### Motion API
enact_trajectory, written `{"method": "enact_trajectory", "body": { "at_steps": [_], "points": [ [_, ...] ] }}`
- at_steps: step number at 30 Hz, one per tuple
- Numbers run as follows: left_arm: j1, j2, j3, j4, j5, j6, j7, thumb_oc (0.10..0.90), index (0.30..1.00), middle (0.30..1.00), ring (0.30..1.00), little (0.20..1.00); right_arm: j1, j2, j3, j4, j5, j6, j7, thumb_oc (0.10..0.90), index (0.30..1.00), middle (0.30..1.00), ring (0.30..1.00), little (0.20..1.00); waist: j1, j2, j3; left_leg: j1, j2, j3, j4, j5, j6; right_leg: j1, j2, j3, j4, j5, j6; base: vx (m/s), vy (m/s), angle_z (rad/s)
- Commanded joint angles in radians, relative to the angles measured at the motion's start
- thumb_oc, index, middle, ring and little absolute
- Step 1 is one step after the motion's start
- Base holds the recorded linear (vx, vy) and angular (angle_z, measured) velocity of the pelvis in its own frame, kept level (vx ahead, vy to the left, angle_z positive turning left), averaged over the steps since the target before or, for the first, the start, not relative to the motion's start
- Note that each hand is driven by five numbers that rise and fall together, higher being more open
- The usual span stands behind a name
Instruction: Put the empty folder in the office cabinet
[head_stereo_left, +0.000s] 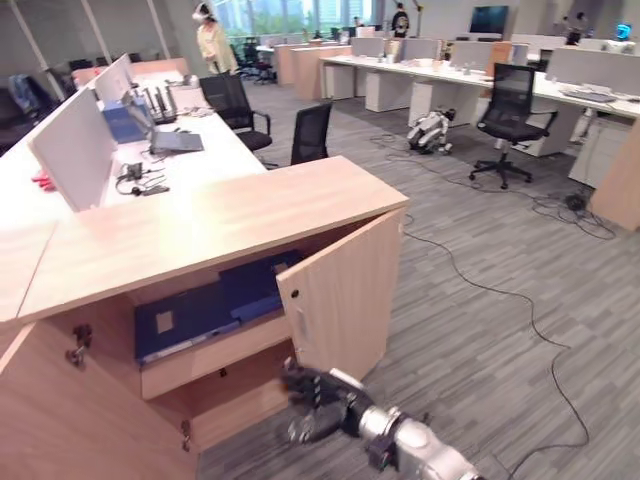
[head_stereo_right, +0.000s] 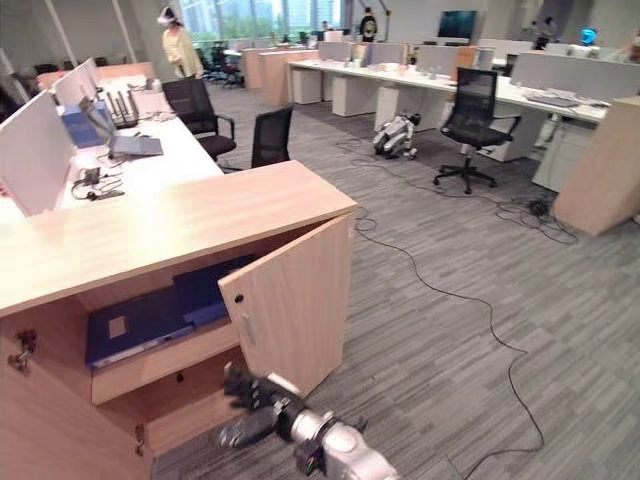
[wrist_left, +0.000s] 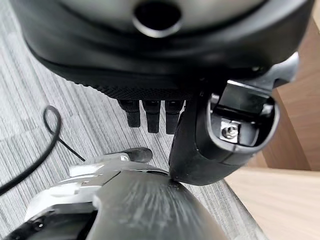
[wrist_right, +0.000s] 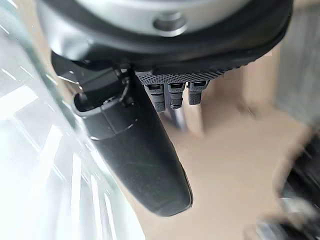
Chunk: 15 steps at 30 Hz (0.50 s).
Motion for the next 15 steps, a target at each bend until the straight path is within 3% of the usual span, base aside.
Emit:
{"method": "enact_trajectory", "body": {
  "at_steps": [1,4,6,7,8,12,13,14,15],
  "points": [
    [-0.095,-0.043,-0.003,0.025,-0.027,-0.01,-0.024,0.8,0.9,0.9,0.9,0.9,-0.126,0.054,-0.098,-0.028,0.007,-0.082,-0.003,0.8,0.9,0.9,0.9,0.9,0.02,-0.083,0.093,0.074,-0.108,0.029,0.077,-0.183,0.002,0.013,0.06,-0.033,-0.018,-0.065,-0.082,-0.05,-0.044,0.26],
    [-0.086,-0.044,0.005,-0.006,-0.033,-0.009,-0.026,0.8,0.9,0.9,0.9,0.9,-0.133,0.041,-0.12,0.004,-0.034,-0.09,-0.023,0.8,0.9,0.9,0.9,0.9,0.033,-0.094,0.106,0.049,-0.105,0.013,0.081,-0.175,-0.001,-0.004,0.059,-0.057,-0.018,-0.062,-0.081,-0.09,-0.058,0.28],
    [-0.071,-0.044,0.017,-0.042,-0.058,-0.014,-0.026,0.8,0.9,0.9,0.9,0.9,-0.122,0.029,-0.169,0.055,-0.057,-0.09,-0.037,0.8,0.9,0.9,0.9,0.9,0.054,-0.115,0.136,-0.011,-0.099,0.001,0.131,-0.169,-0.008,-0.023,0.046,-0.109,-0.018,-0.056,-0.076,-0.13,-0.059,0.69],
    [-0.056,-0.048,0.036,-0.048,-0.07,-0.016,-0.027,0.8,0.9,0.9,0.9,0.9,-0.1,0.015,-0.2,0.107,-0.086,-0.081,-0.044,0.8,0.9,0.9,0.9,0.9,0.057,-0.124,0.15,-0.029,-0.079,0.043,0.196,-0.185,-0.013,-0.016,0.027,-0.155,-0.018,-0.051,-0.073,-0.06,-0.013,0.81],
    [-0.057,-0.048,0.036,-0.048,-0.07,-0.016,-0.027,0.8,0.9,0.9,0.9,0.9,-0.101,0.015,-0.2,0.108,-0.086,-0.081,-0.044,0.8,0.9,0.9,0.9,0.9,0.056,-0.126,0.148,-0.033,-0.08,0.042,0.196,-0.182,-0.012,-0.019,0.026,-0.156,-0.018,-0.05,-0.073,-0.02,0.023,0.95],
    [-0.019,-0.085,0.076,-0.044,-0.061,-0.021,-0.025,0.8,0.9,0.9,0.9,0.9,-0.073,0.018,-0.259,0.308,-0.193,-0.065,-0.068,0.8,0.9,0.9,0.9,0.9,0.046,-0.104,0.116,0.035,-0.042,0.134,0.201,-0.192,-0.011,-0.008,0.016,-0.226,-0.018,-0.046,-0.066,0.06,0.104,1.0],
    [-0.014,-0.102,0.09,-0.039,-0.057,-0.024,-0.022,0.8,0.9,0.9,0.9,0.9,-0.085,0.026,-0.305,0.484,-0.254,-0.054,-0.1,0.8,0.9,0.9,0.9,0.9,0.039,-0.083,0.092,0.081,-0.012,0.19,0.167,-0.187,-0.025,0.006,0.017,-0.272,-0.018,-0.059,-0.055,0.04,0.137,0.88],
    [-0.016,-0.102,0.089,-0.039,-0.057,-0.024,-0.022,0.8,0.9,0.9,0.9,0.9,-0.089,0.028,-0.308,0.49,-0.256,-0.057,-0.099,0.8,0.9,0.9,0.9,0.9,0.038,-0.089,0.096,0.073,-0.018,0.198,0.164,-0.169,-0.018,-0.002,0.01,-0.281,-0.018,-0.046,-0.063,0.08,0.206,1.27],
    [-0.008,-0.111,0.1,-0.031,-0.049,-0.026,-0.02,0.8,0.9,0.9,0.9,0.9,-0.102,0.044,-0.363,0.662,-0.306,-0.051,-0.143,0.8,0.9,0.9,0.9,0.9,0.038,-0.068,0.076,0.104,0.012,0.24,0.132,-0.156,-0.036,0.02,0.011,-0.328,-0.018,-0.061,-0.057,0.0,0.1,1.37]
  ]
}}
